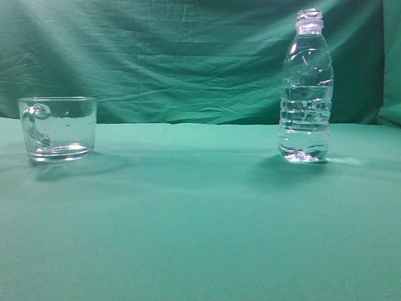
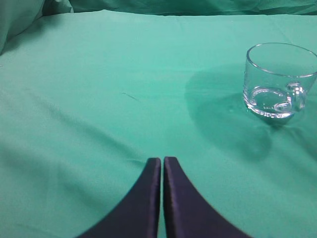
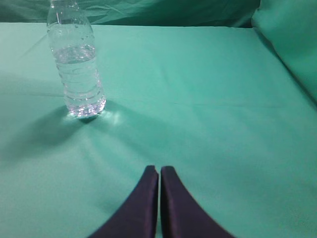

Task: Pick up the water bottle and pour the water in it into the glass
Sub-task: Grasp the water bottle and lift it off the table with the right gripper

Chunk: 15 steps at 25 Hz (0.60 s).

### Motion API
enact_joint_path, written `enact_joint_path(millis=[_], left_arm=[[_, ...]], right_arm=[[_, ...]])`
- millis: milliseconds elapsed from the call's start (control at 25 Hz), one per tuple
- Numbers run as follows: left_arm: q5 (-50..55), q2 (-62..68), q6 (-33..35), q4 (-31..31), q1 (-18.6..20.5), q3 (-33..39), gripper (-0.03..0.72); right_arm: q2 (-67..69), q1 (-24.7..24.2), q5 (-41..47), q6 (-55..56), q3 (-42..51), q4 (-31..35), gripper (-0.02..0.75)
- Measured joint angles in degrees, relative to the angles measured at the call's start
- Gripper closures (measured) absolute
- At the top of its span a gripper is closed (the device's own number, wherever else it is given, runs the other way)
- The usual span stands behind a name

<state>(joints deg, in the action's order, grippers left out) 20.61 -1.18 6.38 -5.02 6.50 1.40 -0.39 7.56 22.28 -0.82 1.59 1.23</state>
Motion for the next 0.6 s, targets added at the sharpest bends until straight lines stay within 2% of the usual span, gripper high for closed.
enact_joint_path(millis=[600], left_arm=[[0.0,0.0,0.0,0.0,0.0,0.0,0.688]], right_arm=[[0.0,0.0,0.0,0.0,0.0,0.0,0.738]])
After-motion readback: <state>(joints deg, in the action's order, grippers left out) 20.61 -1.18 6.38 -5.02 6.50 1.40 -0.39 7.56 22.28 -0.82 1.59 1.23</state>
